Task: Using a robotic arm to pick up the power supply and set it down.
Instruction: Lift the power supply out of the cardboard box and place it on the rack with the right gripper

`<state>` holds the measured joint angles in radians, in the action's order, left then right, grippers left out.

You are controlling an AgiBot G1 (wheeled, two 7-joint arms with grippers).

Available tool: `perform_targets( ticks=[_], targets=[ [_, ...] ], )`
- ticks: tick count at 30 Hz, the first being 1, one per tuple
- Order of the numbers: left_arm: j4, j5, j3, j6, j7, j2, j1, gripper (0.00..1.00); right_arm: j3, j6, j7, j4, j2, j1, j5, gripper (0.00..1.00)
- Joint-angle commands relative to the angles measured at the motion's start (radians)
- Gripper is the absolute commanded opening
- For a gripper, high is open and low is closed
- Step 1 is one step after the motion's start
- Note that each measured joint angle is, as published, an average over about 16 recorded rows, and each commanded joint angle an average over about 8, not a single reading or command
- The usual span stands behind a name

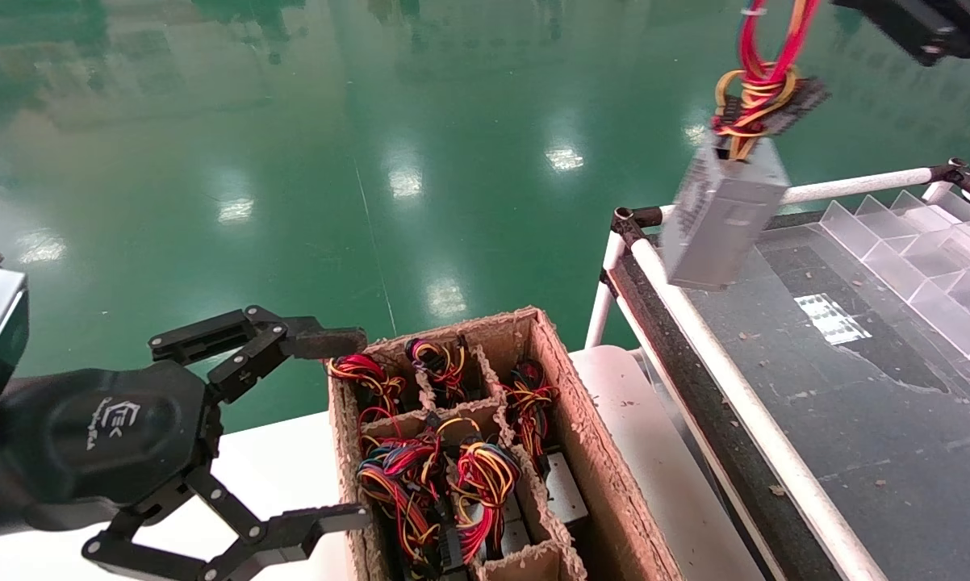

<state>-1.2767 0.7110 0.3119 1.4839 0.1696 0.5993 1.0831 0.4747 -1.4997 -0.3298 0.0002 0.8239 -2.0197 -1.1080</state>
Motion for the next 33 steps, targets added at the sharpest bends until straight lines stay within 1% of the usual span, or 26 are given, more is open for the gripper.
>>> perform_targets(
  ticks=[1,6,12,17,24,29,33],
  targets=[
    [0.0,0.0,0.0,0.0,0.0,0.0,0.0,1.0,0.002,0.005,-0.001,-0.004,-0.019,-0.004,-0.003,0.0],
    [0.0,0.0,0.0,0.0,0.0,0.0,0.0,1.0,0.006,0.05,0.001,-0.023,-0.058,0.003,-0.009,0.0],
    [0.0,0.0,0.0,0.0,0.0,0.0,0.0,1.0,0.007,0.178,0.009,-0.051,-0.074,0.017,-0.007,0.0],
    [0.0,0.0,0.001,0.0,0.0,0.0,0.0,1.0,0.009,0.277,0.02,-0.06,-0.065,0.034,-0.008,0.0],
    [0.0,-0.001,0.001,0.0,0.0,0.0,0.0,1.0,0.014,0.384,0.031,-0.057,-0.044,0.067,-0.013,0.0],
    [0.0,-0.001,0.001,0.0,-0.001,0.0,0.0,1.0,0.015,0.443,0.043,-0.054,-0.024,0.096,-0.014,0.0],
    [0.0,-0.001,0.001,-0.001,-0.001,-0.001,0.0,1.0,0.014,0.469,0.057,-0.047,-0.001,0.119,-0.013,0.0]
  ],
)
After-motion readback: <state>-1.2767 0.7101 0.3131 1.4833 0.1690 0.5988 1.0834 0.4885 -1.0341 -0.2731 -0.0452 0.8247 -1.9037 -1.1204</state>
